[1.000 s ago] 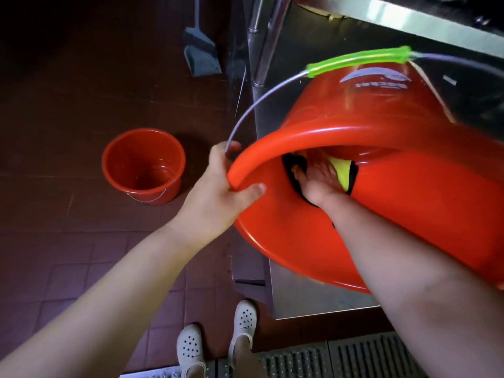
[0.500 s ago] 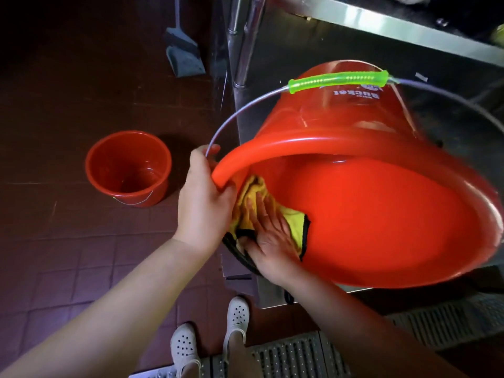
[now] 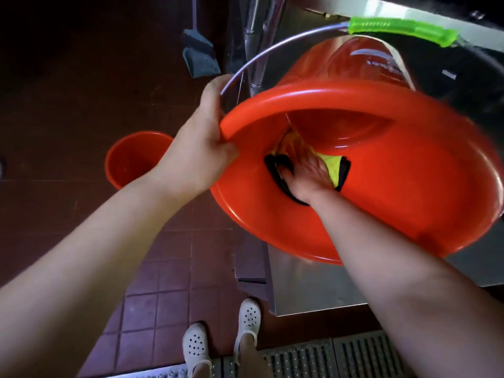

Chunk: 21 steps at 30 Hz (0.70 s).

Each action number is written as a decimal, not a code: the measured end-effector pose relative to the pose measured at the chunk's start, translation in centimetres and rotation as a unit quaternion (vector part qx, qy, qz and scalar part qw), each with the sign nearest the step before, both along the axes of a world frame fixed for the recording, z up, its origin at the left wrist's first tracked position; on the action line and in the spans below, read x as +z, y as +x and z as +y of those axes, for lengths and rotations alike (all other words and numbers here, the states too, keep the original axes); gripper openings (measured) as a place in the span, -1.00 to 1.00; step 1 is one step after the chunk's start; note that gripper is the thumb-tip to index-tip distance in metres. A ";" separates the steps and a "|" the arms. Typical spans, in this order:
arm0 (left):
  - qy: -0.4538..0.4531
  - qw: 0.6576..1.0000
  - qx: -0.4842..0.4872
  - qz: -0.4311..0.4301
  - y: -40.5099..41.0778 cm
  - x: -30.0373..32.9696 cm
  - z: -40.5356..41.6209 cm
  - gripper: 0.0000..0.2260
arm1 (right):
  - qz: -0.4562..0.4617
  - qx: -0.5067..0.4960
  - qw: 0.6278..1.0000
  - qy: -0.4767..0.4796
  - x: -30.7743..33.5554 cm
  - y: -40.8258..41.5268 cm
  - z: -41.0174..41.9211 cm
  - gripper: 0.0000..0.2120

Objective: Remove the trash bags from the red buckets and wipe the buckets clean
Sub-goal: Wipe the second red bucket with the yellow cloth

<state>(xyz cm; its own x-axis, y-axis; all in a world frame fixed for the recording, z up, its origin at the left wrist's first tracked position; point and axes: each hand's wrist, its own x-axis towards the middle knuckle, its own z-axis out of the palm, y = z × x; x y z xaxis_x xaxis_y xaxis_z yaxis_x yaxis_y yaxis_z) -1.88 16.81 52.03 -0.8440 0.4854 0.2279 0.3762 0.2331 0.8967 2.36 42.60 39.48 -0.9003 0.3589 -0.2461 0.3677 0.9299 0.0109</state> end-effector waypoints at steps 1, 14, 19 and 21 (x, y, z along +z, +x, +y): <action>0.017 1.000 0.009 -0.002 -0.1 -1.0 -0.3 -0.26 | 0.003 -0.004 1.000 0.008 -0.2 -0.5 0.1 -0.32; 0.167 0.901 0.107 -0.385 8.7 -12.4 1.9 -0.79 | 0.038 0.053 0.998 -0.007 -0.2 5.3 -8.0 -0.37; 0.172 0.913 0.089 -0.360 9.0 -12.6 1.2 -0.82 | 0.058 0.094 0.994 -0.002 -0.2 10.8 -10.7 -0.43; 0.184 0.915 0.078 -0.352 8.8 -12.2 1.0 -0.81 | 0.070 0.092 0.993 0.001 -0.1 10.3 -9.8 -0.44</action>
